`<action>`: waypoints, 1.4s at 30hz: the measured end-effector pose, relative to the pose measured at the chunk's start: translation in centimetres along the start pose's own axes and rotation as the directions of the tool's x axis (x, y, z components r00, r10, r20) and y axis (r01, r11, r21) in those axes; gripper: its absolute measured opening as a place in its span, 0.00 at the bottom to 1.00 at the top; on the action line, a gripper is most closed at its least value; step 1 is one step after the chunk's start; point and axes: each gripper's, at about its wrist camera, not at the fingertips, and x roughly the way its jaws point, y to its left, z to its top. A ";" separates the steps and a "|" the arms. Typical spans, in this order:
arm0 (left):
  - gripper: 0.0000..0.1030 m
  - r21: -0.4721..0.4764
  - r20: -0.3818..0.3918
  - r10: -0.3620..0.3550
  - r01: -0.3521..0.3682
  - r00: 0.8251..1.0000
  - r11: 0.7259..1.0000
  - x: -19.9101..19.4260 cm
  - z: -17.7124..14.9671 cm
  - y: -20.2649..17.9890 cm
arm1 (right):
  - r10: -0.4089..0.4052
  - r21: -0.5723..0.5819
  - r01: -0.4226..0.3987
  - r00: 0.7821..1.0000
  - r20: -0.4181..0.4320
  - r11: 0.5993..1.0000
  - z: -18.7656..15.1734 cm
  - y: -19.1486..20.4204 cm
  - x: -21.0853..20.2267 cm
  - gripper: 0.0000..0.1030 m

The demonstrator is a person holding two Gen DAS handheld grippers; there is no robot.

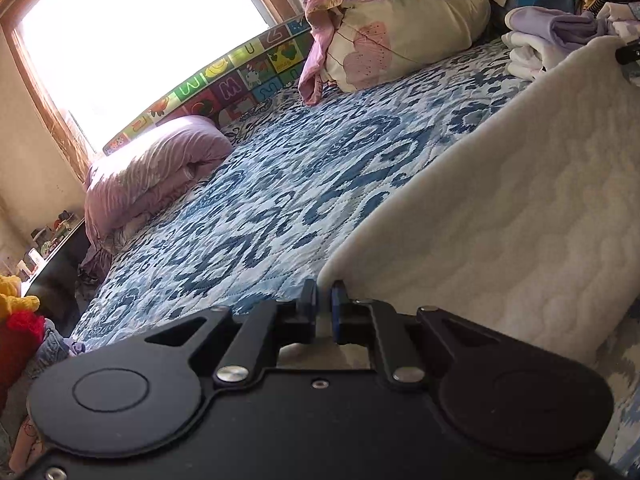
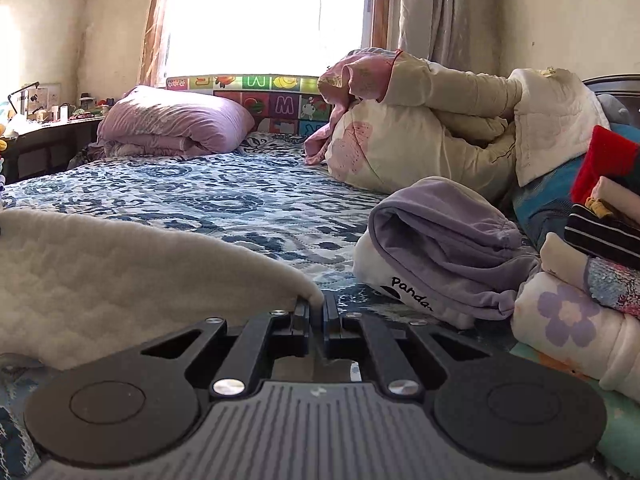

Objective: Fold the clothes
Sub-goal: 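Lift the held edge with both tools and fold it over the garment, then open both tools and release the garment folded lengthwise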

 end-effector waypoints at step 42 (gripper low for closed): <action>0.55 -0.411 -0.083 -0.149 0.102 0.985 0.906 0.1 -4.3 0.4 | 0.200 0.475 -0.094 0.964 -0.177 0.875 -2.6 -6.5 4.7 0.08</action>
